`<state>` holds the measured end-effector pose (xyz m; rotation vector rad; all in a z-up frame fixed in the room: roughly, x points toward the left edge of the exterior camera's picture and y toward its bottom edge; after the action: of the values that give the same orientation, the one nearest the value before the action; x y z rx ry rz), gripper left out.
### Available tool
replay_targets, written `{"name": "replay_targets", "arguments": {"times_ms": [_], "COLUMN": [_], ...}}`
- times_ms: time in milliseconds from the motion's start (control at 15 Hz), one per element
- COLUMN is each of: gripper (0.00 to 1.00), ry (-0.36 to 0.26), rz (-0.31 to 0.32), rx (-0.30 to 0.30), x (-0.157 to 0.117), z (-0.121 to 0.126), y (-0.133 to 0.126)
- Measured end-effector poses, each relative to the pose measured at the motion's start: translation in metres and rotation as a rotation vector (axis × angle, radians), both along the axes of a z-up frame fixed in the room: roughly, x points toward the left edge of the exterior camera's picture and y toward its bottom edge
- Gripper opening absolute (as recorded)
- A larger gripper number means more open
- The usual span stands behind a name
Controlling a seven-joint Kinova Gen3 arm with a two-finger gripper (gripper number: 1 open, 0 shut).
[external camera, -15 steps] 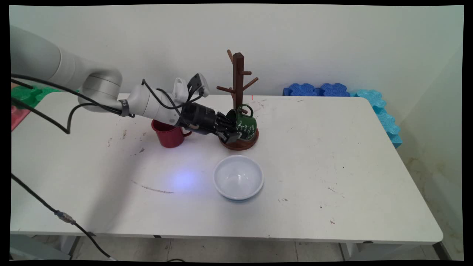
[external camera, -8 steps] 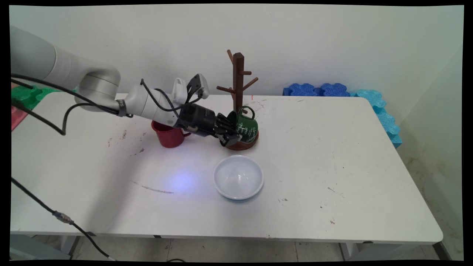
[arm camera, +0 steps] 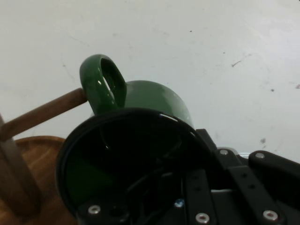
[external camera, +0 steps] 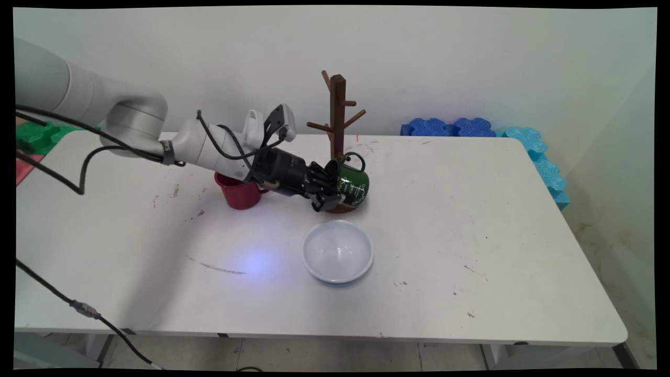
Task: Place the picked object on the table
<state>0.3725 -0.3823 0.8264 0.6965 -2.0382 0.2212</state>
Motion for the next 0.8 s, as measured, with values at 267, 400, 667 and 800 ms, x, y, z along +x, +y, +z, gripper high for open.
{"name": "replay_targets", "arguments": {"times_ms": [267,400,667,800], "gripper": [0.0,0.0,0.0,0.0], "ry": [-0.001,-0.006,-0.028,-0.046], "rz": [-0.014,-0.021,-0.039,-0.05], "rx": [-0.004,-0.007,-0.02,-0.031], "x": [-0.001,0.001,0.008,0.015], "z": [0.008,0.012,0.022,0.028], "y": [0.004,0.006,0.01,0.012]}}
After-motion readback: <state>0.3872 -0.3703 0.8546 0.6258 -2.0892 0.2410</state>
